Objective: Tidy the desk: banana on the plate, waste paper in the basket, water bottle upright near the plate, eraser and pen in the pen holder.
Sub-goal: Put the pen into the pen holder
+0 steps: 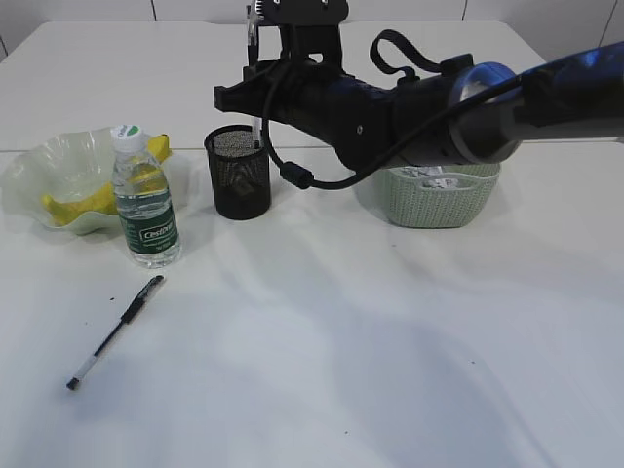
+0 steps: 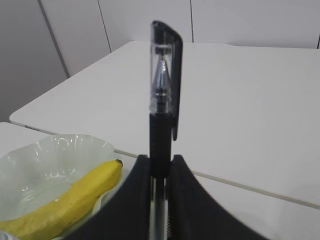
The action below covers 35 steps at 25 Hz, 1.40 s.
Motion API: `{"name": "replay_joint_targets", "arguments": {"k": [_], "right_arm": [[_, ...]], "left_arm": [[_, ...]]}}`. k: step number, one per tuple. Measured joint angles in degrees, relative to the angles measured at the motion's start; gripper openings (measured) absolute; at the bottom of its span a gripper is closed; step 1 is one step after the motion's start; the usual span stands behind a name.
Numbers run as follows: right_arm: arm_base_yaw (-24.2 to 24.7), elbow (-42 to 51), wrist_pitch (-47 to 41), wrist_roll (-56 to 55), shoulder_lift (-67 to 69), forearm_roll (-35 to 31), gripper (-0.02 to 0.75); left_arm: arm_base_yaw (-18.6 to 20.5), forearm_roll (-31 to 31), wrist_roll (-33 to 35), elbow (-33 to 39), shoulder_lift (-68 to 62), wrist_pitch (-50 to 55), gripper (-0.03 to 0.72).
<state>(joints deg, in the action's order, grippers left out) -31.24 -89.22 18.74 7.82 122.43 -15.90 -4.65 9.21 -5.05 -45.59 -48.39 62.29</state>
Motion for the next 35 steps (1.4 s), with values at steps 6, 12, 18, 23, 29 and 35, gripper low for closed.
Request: {"name": "replay_joint_targets", "arguments": {"k": [6, 12, 18, 23, 29, 35], "right_arm": [[0.1, 0.0, 1.1, 0.0, 0.6, 0.0, 0.042], [0.9, -1.5, 1.7, 0.0, 1.6, -0.6, 0.042], [1.1, -6.4, 0.9, 0.0, 4.8, -0.7, 0.042], [1.1, -7.0, 0.1, 0.0, 5.5, -0.4, 0.042], [1.2, -9.3, -0.4, 0.0, 7.4, -0.3, 0.042], [1.2, -12.6, -2.1, 0.0, 9.8, -0.2, 0.042]], "left_arm": [[0.0, 0.0, 0.0, 0.0, 0.0, -0.1, 0.404], [0.0, 0.0, 0.0, 0.0, 0.0, -0.1, 0.403], [0.0, 0.0, 0.0, 0.0, 0.0, -0.1, 0.402], [0.0, 0.0, 0.0, 0.0, 0.0, -0.5, 0.401], [0.0, 0.0, 0.0, 0.0, 0.0, -0.6, 0.401], [0.0, 0.0, 0.0, 0.0, 0.0, -0.6, 0.400]]}}
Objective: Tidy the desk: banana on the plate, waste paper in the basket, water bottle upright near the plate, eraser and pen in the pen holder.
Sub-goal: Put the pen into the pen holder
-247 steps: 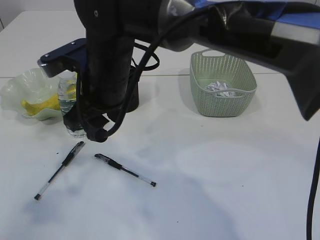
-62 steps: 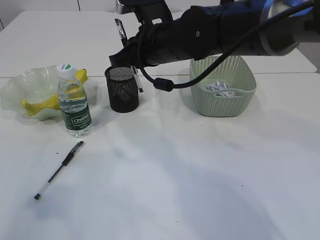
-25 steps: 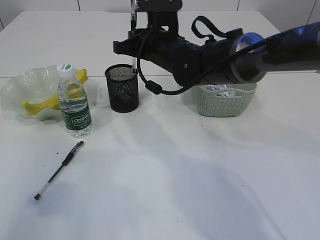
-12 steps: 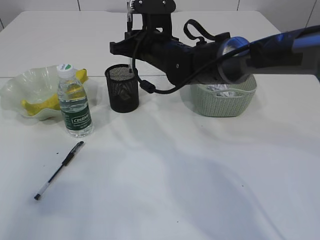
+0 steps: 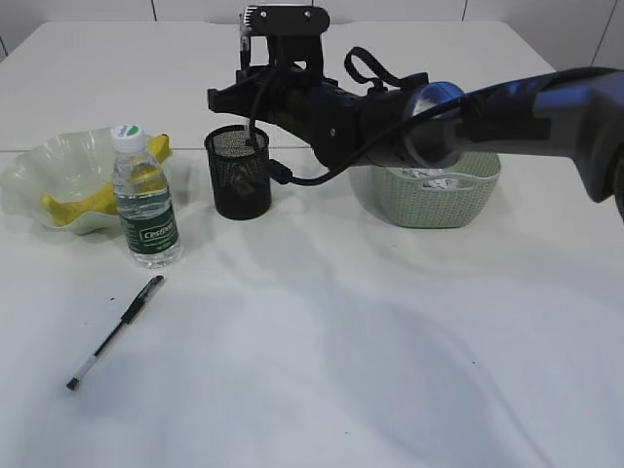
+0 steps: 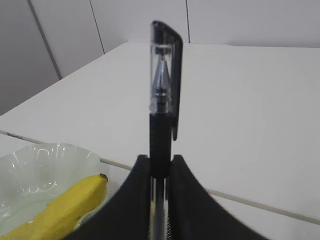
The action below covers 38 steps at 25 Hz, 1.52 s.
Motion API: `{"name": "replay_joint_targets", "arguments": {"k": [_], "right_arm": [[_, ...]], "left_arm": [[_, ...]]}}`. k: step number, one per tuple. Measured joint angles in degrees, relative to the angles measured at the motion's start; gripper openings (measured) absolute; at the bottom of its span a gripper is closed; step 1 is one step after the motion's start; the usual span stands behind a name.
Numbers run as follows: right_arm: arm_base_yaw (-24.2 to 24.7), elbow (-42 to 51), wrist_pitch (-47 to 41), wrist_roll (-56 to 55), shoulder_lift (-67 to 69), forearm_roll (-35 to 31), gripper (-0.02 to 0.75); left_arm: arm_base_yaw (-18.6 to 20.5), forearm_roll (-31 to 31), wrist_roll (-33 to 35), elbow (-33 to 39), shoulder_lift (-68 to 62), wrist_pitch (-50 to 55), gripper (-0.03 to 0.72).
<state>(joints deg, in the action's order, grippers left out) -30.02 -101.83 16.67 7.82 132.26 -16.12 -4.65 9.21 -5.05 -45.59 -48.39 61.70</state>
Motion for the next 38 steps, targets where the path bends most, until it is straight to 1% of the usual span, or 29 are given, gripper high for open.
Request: {"name": "replay_joint_targets", "arguments": {"k": [10, 35, 38], "right_arm": [[0.2, -0.5, -0.8, 2.0, 0.5, 0.1, 0.042], [0.6, -1.7, -2.2, 2.4, 4.3, -0.8, 0.042], [0.6, -1.7, -2.2, 2.4, 4.3, -0.8, 0.063]], "left_arm": [[0.0, 0.0, 0.0, 0.0, 0.0, -0.1, 0.400], [0.0, 0.0, 0.0, 0.0, 0.0, -0.8, 0.400], [0.0, 0.0, 0.0, 0.0, 0.0, -0.9, 0.400]]}}
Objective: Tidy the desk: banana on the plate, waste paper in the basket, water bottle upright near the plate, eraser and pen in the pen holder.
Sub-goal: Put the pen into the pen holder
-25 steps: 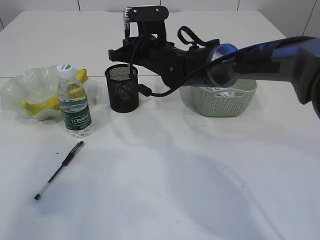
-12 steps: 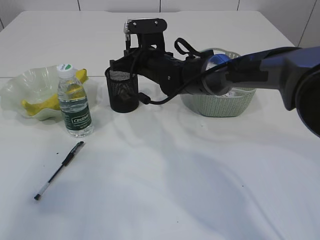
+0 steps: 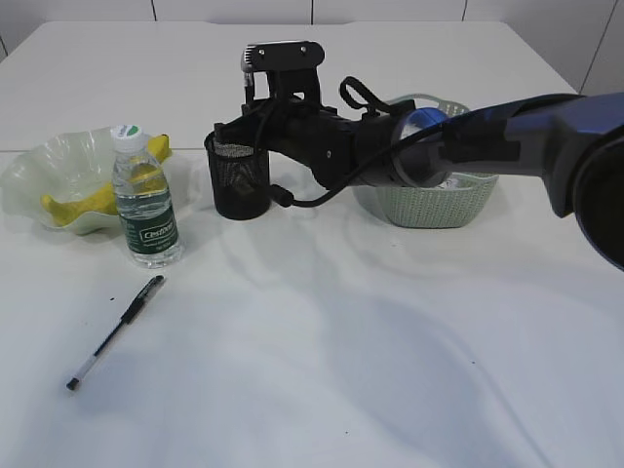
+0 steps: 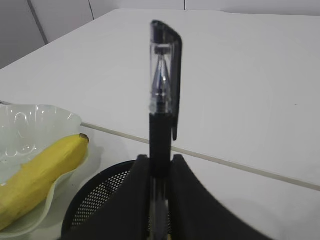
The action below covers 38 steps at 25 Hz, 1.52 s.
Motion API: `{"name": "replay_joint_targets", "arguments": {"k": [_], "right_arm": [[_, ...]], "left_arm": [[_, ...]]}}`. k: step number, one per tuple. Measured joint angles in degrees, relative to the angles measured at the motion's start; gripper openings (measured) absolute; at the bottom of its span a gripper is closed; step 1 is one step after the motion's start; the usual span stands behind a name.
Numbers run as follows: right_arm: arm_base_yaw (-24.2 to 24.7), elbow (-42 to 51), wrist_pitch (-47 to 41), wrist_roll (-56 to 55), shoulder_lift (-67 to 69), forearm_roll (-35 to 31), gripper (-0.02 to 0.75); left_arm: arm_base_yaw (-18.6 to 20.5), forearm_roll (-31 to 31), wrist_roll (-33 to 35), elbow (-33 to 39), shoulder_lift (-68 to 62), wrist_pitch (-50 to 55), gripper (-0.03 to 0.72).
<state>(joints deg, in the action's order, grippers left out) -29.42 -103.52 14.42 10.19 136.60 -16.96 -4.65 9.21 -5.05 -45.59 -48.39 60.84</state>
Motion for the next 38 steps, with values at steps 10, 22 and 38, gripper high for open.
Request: {"name": "replay_joint_targets", "arguments": {"k": [10, 22, 38], "right_arm": [[0.0, 0.0, 0.0, 0.1, 0.1, 0.0, 0.168], [0.0, 0.0, -3.9, 0.1, -1.0, 0.0, 0.177], [0.0, 0.0, -43.2, 0.6, -16.8, 0.8, 0.177]], "left_arm": [[0.0, 0.1, 0.0, 0.0, 0.0, 0.0, 0.400], [0.0, 0.2, 0.0, 0.0, 0.0, -0.1, 0.400], [0.0, 0.2, 0.0, 0.0, 0.0, -0.1, 0.400]]}}
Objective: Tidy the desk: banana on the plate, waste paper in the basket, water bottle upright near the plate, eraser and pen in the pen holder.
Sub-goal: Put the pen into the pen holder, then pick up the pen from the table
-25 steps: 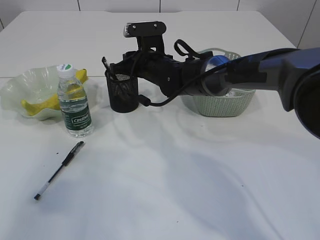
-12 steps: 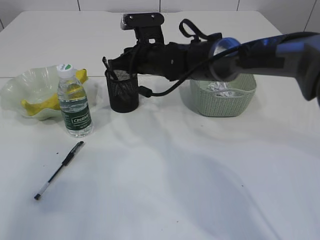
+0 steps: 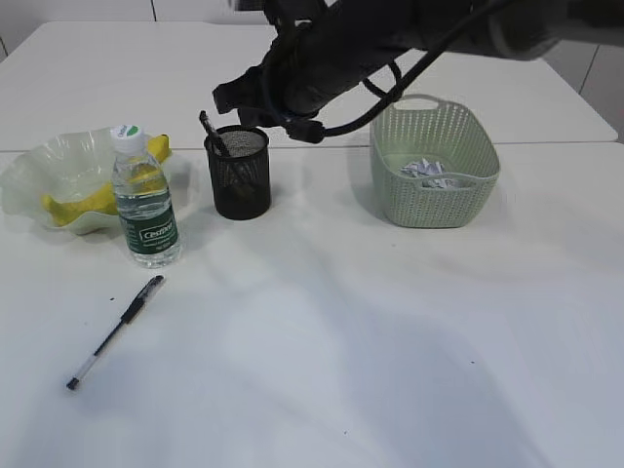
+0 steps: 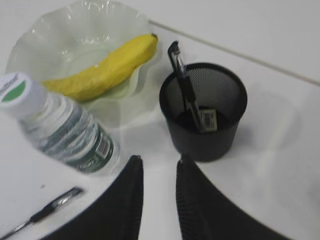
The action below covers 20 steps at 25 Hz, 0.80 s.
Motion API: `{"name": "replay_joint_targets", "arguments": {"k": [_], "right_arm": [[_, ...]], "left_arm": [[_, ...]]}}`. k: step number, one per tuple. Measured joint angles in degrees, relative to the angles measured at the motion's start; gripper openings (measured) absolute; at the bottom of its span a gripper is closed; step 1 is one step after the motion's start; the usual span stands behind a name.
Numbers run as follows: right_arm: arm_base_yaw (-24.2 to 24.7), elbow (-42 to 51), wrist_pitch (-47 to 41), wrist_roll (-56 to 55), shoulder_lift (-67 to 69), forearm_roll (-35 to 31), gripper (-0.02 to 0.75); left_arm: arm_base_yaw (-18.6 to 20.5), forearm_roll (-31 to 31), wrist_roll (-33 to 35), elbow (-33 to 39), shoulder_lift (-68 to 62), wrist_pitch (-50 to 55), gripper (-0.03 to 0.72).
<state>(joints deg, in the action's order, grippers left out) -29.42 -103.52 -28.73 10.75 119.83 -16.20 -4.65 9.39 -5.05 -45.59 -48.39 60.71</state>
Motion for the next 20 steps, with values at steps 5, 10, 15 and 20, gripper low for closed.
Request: {"name": "replay_joint_targets", "arguments": {"k": [5, 10, 15, 20], "right_arm": [[0.0, 0.0, -15.5, -1.8, -4.9, 1.2, 0.177], [0.2, 0.0, -30.8, -4.2, -6.9, 4.9, 0.177], [3.2, 0.0, -38.6, -5.4, -7.2, 5.8, 0.177], [6.2, 0.0, -41.5, -10.7, -9.2, 11.2, 0.178]], "left_arm": [[0.0, 0.0, 0.0, 0.0, 0.0, 0.0, 0.400], [0.0, 0.1, 0.0, 0.0, 0.0, 0.1, 0.400], [0.0, 0.9, 0.0, 0.0, 0.0, 0.1, 0.400], [0.0, 0.9, 0.0, 0.0, 0.0, 0.1, 0.400]]}}
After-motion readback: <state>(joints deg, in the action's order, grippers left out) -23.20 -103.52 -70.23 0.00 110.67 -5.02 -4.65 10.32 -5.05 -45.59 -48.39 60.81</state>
